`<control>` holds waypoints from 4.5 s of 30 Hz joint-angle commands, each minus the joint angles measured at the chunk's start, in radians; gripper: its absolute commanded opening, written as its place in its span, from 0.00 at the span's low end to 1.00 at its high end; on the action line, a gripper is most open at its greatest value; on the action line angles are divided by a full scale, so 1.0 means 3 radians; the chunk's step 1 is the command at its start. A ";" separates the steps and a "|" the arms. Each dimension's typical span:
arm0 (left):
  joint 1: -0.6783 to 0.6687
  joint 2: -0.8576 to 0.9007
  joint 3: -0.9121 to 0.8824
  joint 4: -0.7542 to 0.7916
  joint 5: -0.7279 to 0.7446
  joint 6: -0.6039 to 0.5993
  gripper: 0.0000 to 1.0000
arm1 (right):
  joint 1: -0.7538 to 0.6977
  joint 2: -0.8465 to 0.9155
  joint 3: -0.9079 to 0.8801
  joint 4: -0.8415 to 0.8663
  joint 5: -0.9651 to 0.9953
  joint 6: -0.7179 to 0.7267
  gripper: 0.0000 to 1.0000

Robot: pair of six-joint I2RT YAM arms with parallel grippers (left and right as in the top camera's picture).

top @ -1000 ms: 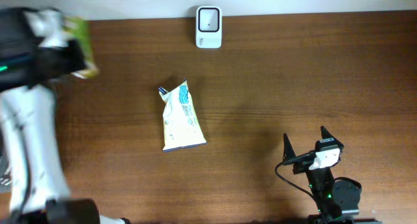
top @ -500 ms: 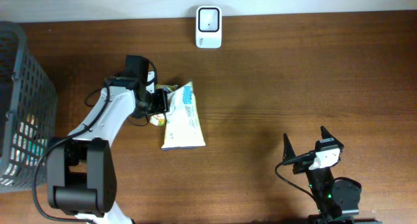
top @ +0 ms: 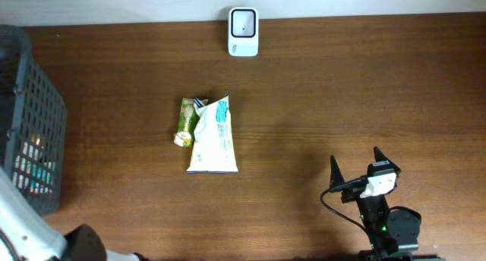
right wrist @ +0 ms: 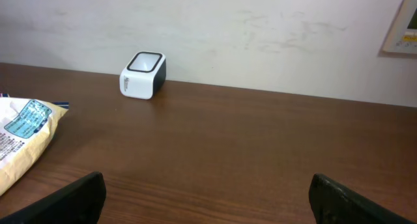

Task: Scan the item barcode
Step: 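Place the green tea pack beside the white snack bag with the left gripper, then grasp the white tube from the basket and set it beside the tea pack, then grasp the small mint box from the basket and place it left of the tube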

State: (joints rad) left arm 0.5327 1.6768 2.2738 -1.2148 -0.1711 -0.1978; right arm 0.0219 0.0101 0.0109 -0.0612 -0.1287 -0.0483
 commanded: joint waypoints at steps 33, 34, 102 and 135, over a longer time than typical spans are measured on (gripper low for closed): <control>0.1142 0.1226 -0.2725 0.2078 0.0821 0.2519 0.13 | -0.0008 -0.0022 -0.0018 -0.0020 0.0005 0.0024 0.98; 0.1137 0.1222 -0.2687 0.2074 0.0821 0.2312 0.06 | -0.0008 -0.0022 -0.0018 -0.0020 0.0006 0.0023 0.98; 0.1086 0.1352 -0.1661 0.0693 0.1484 0.1614 0.74 | -0.0008 -0.0022 -0.0018 -0.0019 0.0005 0.0024 0.98; -0.0987 0.0661 -0.0666 -0.0340 0.1367 0.0549 0.00 | -0.0008 -0.0022 -0.0018 -0.0020 0.0005 0.0024 0.98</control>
State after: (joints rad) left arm 0.3744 1.8359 2.2837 -1.3865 0.5072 0.0662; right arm 0.0219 0.0101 0.0109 -0.0612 -0.1287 -0.0483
